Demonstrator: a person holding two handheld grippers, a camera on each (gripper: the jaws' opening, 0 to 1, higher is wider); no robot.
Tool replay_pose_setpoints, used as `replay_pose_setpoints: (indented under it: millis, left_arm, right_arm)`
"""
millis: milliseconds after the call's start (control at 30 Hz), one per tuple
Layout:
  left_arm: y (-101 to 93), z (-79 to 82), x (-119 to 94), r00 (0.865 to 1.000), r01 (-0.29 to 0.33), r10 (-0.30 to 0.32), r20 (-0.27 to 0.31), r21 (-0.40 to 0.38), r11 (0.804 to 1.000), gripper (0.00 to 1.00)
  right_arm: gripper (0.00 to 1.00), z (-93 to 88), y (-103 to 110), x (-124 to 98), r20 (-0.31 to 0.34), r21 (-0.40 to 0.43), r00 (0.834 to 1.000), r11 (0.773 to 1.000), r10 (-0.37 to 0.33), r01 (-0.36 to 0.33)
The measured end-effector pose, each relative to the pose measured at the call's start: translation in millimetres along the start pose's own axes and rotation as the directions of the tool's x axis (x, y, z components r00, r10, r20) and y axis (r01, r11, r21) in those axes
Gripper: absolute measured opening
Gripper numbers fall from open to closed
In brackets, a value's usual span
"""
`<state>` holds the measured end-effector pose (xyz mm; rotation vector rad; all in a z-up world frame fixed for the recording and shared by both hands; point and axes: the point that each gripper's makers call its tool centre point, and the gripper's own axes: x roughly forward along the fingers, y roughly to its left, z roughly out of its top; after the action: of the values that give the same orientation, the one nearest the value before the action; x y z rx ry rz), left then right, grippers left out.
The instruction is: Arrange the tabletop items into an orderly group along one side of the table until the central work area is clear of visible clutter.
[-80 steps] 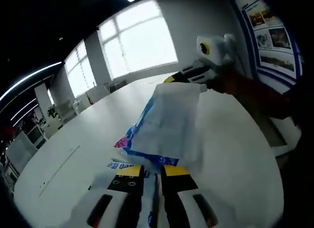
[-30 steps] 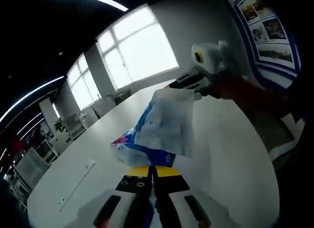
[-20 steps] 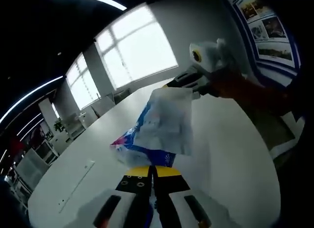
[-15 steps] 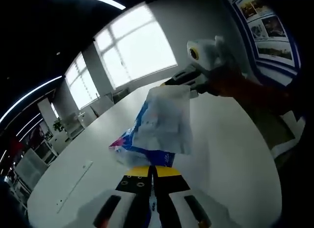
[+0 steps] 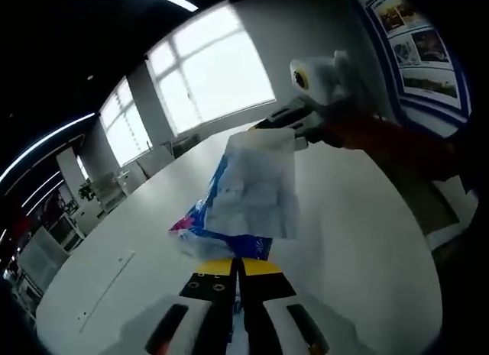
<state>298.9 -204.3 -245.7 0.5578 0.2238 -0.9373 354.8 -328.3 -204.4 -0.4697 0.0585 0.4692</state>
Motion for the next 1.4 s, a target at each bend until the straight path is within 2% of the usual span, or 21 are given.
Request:
replay_pose_setpoints:
  millis: [233, 600, 767, 1067, 1400]
  left_arm:
    - [-3.8, -0.5, 9, 1.0, 0.012, -0.012, -0.005, 0.003, 1.0, 0.0]
    - [-4.5, -5.6, 17, 1.0, 0.01, -0.01, -0.017, 0.002, 1.0, 0.0]
    - [-6.4, -14.1, 25, 0.999, 0.011, -0.011, -0.036, -0.004, 1.0, 0.0]
    - [-7.5, -27.2, 36, 0.998, 0.018, -0.019, -0.056, -0.031, 0.999, 0.0]
    - [-12.4, -33.3, 45, 0.997, 0.026, -0.029, -0.071, -0.034, 0.999, 0.0]
  right_arm:
    - [0.0, -12.0, -7, 1, -0.023, 0.009, 1.0, 1.0, -0.006, 0.006]
    - [0.0, -24.1, -6, 9, -0.044, 0.021, 0.999, 1.0, -0.003, 0.004]
    - [0.0, -35.6, -4, 14, -0.053, 0.059, 0.999, 0.998, 0.009, -0.006]
    - [0.0, -59.1, 0, 23, -0.097, 0.057, 0.995, 0.998, 0.009, -0.004]
    - [0.0, -71.7, 1, 26, -0.114, 0.067, 0.993, 0.998, 0.01, -0.002]
